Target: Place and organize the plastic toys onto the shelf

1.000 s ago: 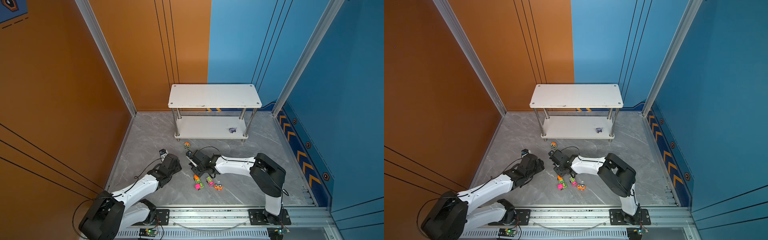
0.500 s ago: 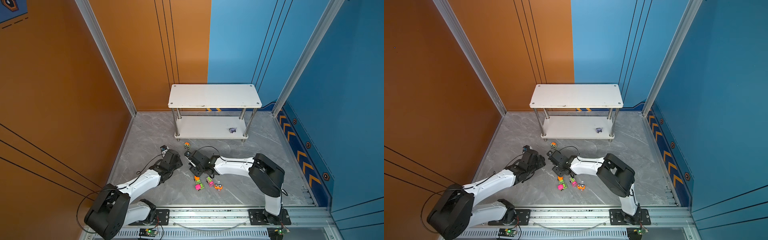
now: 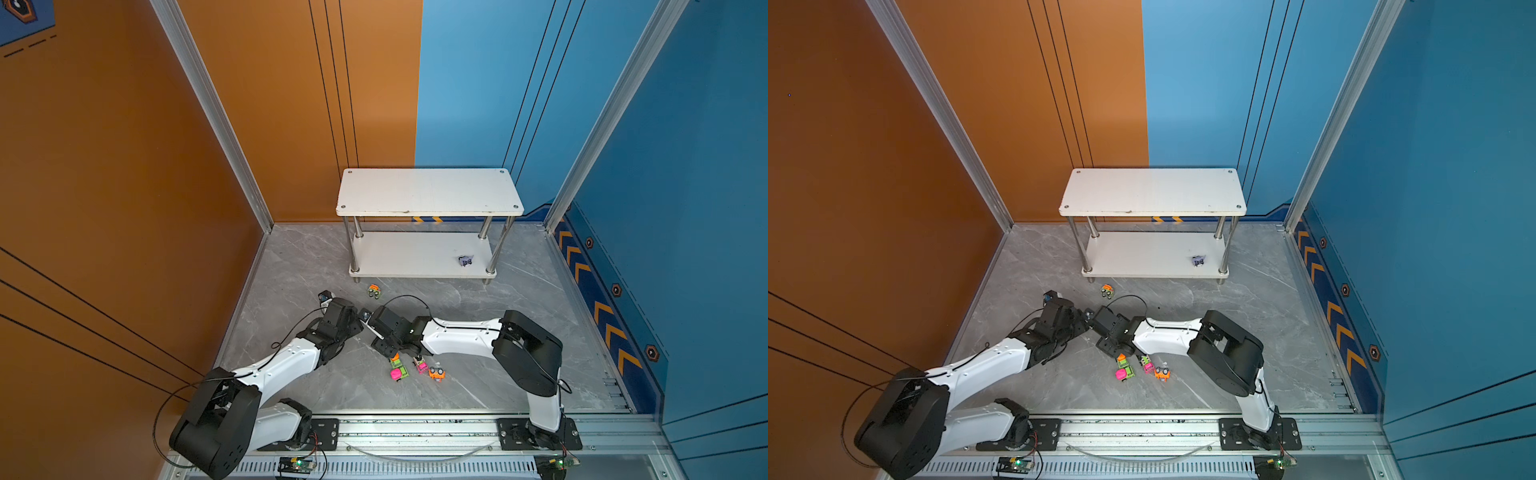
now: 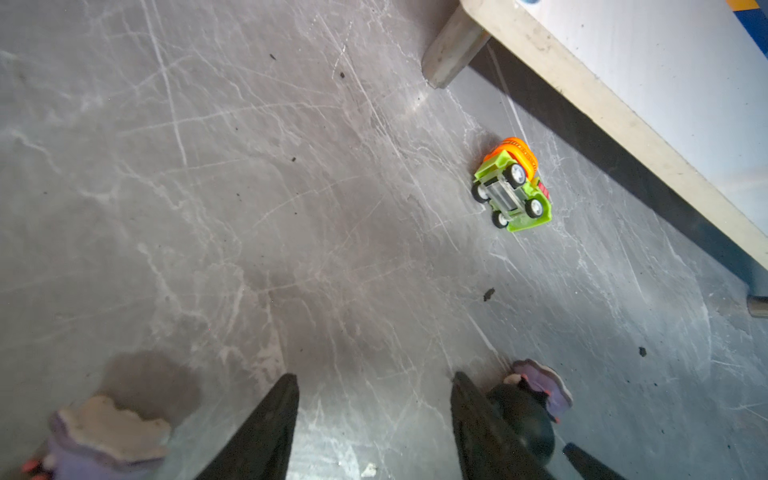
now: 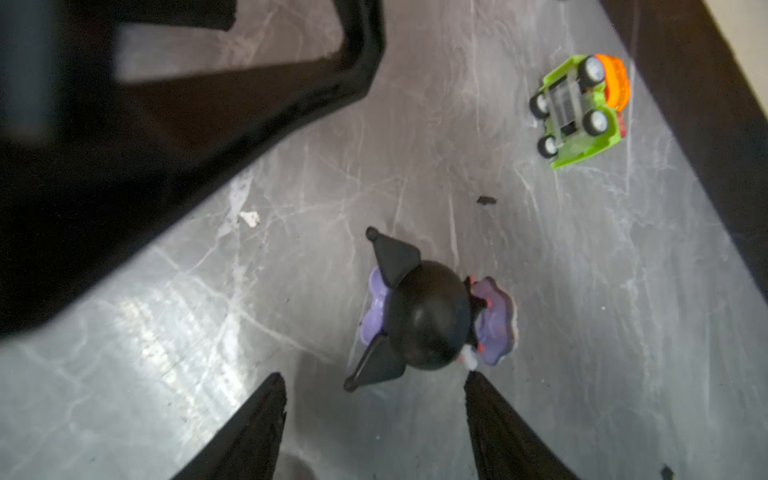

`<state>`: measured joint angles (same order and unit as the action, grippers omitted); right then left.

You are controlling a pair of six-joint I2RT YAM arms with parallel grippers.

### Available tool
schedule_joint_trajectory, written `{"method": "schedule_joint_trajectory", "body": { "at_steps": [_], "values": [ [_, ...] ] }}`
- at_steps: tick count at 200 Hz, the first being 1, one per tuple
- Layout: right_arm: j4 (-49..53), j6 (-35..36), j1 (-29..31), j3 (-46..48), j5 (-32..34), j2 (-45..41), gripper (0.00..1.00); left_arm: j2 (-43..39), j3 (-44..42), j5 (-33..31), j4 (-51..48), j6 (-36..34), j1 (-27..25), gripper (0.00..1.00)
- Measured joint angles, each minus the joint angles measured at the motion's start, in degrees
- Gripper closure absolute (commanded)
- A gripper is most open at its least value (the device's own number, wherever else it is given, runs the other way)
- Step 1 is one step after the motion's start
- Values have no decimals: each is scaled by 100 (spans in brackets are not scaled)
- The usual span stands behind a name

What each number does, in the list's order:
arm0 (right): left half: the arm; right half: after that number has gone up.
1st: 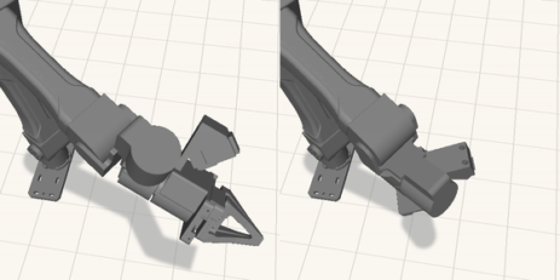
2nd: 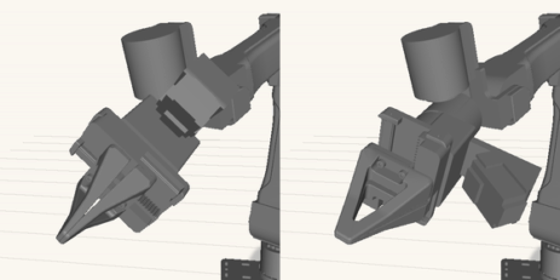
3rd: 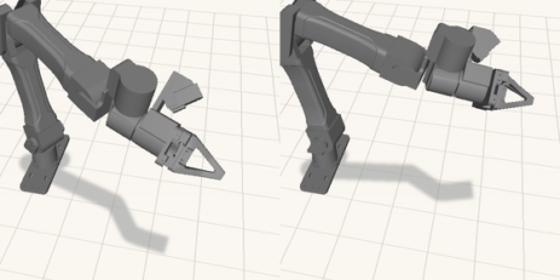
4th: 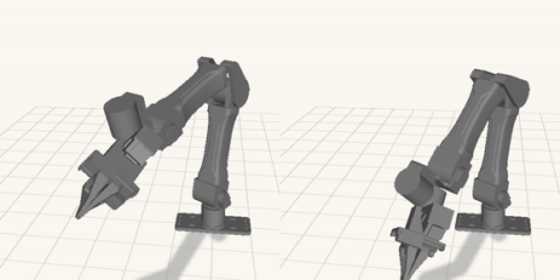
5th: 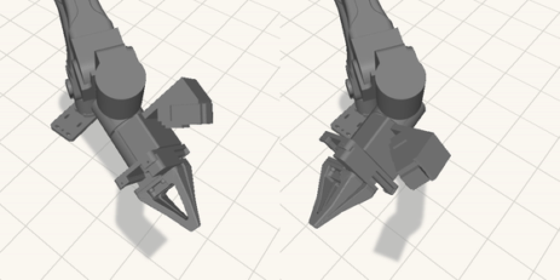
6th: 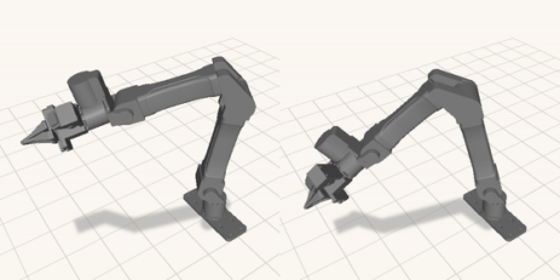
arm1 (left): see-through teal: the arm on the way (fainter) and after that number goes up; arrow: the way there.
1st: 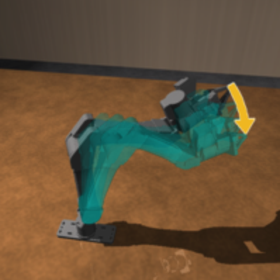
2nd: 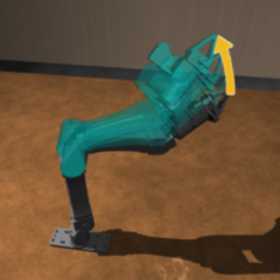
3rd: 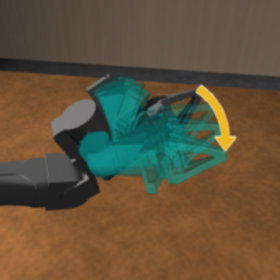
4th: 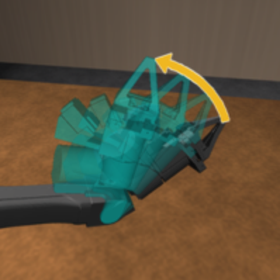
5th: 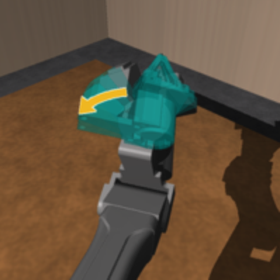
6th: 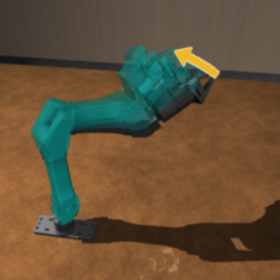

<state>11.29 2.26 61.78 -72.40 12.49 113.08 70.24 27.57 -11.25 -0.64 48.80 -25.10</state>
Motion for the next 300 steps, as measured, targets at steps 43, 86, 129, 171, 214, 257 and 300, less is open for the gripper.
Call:
{"method": "schedule_joint_trajectory", "body": {
  "at_steps": [43,86,129,171,214,257,300],
  "values": [
    [7,264,-50,-376,330,306,31,-37,0,0,-46,-22,83,40],
    [11,538,-221,-750,431,640,43,-179,-15,35,-44,-63,173,39],
    [26,680,-435,-968,369,844,52,-234,-17,90,-42,-101,273,39],
    [98,739,-525,-981,205,844,61,-234,-17,127,-44,-103,297,39],
    [334,767,-839,-942,-566,688,70,-234,-20,149,-44,-103,299,39],
    [767,964,-1180,-710,-1902,212,71,-319,-28,149,-52,-103,304,39],
    [758,997,-1165,-466,-2203,129,70,-356,-44,149,-61,-101,304,39]
  ]
}}
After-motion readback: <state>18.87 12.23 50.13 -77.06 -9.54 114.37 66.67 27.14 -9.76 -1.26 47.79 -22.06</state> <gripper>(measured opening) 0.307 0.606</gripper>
